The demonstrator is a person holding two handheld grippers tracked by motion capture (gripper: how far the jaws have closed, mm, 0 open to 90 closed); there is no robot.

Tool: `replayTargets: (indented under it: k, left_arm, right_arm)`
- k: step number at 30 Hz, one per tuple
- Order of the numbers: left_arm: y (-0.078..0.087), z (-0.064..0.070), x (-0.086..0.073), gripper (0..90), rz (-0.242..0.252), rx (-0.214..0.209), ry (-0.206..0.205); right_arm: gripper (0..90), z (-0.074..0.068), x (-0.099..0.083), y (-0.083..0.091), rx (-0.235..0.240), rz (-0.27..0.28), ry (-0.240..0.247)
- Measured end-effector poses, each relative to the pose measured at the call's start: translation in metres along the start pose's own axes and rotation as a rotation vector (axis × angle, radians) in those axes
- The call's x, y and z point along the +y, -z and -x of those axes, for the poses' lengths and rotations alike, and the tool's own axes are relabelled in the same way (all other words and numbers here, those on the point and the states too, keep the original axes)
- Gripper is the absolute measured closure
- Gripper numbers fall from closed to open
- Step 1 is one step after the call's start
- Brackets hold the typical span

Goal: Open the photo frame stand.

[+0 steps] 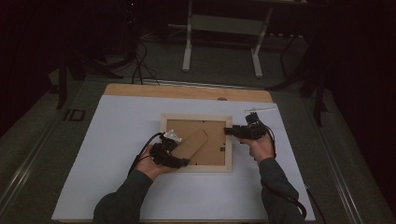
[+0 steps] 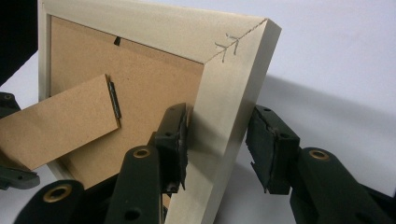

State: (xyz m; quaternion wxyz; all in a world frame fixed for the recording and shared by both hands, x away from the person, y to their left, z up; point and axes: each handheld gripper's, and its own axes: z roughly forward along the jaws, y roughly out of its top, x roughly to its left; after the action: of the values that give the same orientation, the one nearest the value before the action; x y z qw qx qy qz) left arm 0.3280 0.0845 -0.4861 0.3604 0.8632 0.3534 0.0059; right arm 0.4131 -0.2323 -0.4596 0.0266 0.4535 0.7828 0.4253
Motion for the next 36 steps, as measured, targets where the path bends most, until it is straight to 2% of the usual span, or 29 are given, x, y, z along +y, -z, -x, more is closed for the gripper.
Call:
replayTargets:
  k: [14,23,36]
  left_arm:
    - [-0.0005,0.0008,0.0001,51.9,0.007,0.009,-0.016]
    - [-0.0025,0.0002,0.0013,52.1,0.009,0.015,-0.012]
    - [-0.0042,0.0017,0.0057,52.6,0.017,0.053,-0.016]
  right_arm:
    - [58.4,-0.0012,-0.0004,0.0007,-0.012,0.011,0.003]
    - [58.7,-0.0013,0.0006,0.0029,-0.023,0.023,0.011]
    - [59.4,-0.0055,0.0027,0.0096,-0.049,0.060,0.032]
